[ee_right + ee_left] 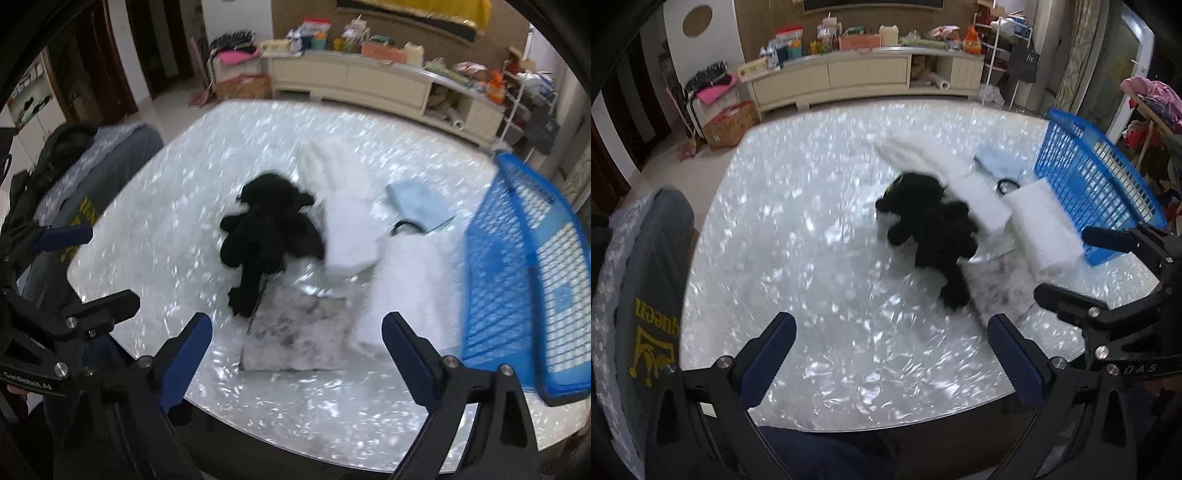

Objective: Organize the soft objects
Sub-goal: 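Reach the right gripper down to the grey-speckled cloth, then grasp the grey-speckled cloth with the right gripper and lift it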

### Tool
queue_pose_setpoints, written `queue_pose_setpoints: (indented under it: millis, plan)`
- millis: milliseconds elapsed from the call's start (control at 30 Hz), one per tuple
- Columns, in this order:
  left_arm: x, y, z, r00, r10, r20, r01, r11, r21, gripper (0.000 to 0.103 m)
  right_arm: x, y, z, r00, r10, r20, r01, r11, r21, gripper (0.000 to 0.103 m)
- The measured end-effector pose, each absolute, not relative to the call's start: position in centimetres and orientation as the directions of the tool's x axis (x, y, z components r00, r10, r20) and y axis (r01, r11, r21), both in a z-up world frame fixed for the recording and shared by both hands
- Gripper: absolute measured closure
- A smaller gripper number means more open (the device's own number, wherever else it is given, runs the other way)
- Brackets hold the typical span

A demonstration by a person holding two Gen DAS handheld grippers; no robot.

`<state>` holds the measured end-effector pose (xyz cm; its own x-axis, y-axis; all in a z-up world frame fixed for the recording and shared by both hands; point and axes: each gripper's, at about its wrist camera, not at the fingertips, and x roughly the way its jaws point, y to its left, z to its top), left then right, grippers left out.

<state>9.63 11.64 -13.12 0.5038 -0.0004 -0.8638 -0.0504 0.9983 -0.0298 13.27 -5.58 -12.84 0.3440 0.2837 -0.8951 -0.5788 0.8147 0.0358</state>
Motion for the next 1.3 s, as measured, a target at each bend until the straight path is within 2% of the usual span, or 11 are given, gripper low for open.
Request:
queue_pose_setpoints:
  millis: [233, 300, 367, 533, 633, 800, 867, 933, 1000, 1067, 1300]
  plan:
    - [9.7, 13.4, -16.2, 0.467, -0.004, -0.884, -0.085, 0.995, -0.049, 0.000, 14.0, -3.2, -16.9, 0.251, 0.247, -0.936, -0.618, 0.785, 0.041, 0.016]
    - [9.7, 13.7, -17.0, 0.462, 0.001, -0.887, -0.094, 0.994, -0.048, 0.000, 14.2, -3.0, -18.0, 0.232, 0.234, -0.944, -0.622, 0.782, 0.041, 0.021]
    - [9.9, 13.8, -17.6, 0.449, 0.007, -0.893, -0.093, 0.995, -0.039, 0.000, 14.4, -2.9, -18.9, 0.201, 0.218, -0.955, -0.619, 0.784, 0.049, 0.031]
    - [10.2, 13.9, -18.8, 0.424, -0.027, -0.905, -0.074, 0.995, -0.064, 0.000, 14.6, -2.9, -19.8, 0.190, 0.182, -0.965, -0.621, 0.783, 0.025, 0.039]
    - [10.3, 13.8, -19.0, 0.420, -0.032, -0.907, -0.062, 0.996, -0.064, 0.000, 14.4, -2.7, -20.3, 0.223, 0.143, -0.964, -0.622, 0.782, -0.028, 0.051]
    - [10.5, 13.4, -19.1, 0.427, -0.043, -0.903, -0.045, 0.997, -0.069, 0.000, 14.2, -3.0, -20.1, 0.232, 0.139, -0.963, -0.621, 0.783, -0.036, 0.057]
    - [10.5, 13.2, -19.1, 0.429, -0.042, -0.902, -0.040, 0.997, -0.066, 0.000, 13.8, -2.6, -20.2, 0.239, 0.134, -0.962, -0.618, 0.785, -0.044, 0.071]
    - [10.5, 13.0, -19.0, 0.435, -0.044, -0.899, -0.039, 0.997, -0.068, 0.000, 13.8, -2.3, -20.5, 0.243, 0.135, -0.961, -0.618, 0.785, -0.046, 0.076]
    - [10.4, 12.8, -18.7, 0.441, -0.046, -0.896, -0.039, 0.997, -0.070, 0.000, 13.9, -2.6, -20.4, 0.245, 0.129, -0.961, -0.609, 0.792, -0.049, 0.085]
    - [10.3, 12.8, -18.5, 0.449, -0.049, -0.892, -0.038, 0.997, -0.074, 0.000, 14.1, -3.2, -20.2, 0.233, 0.141, -0.962, -0.601, 0.799, -0.028, 0.088]
    - [10.1, 13.6, -16.6, 0.478, -0.060, -0.876, -0.071, 0.992, -0.107, 0.000, 14.0, -4.4, -17.7, 0.256, 0.186, -0.949, -0.590, 0.808, 0.000, 0.089]
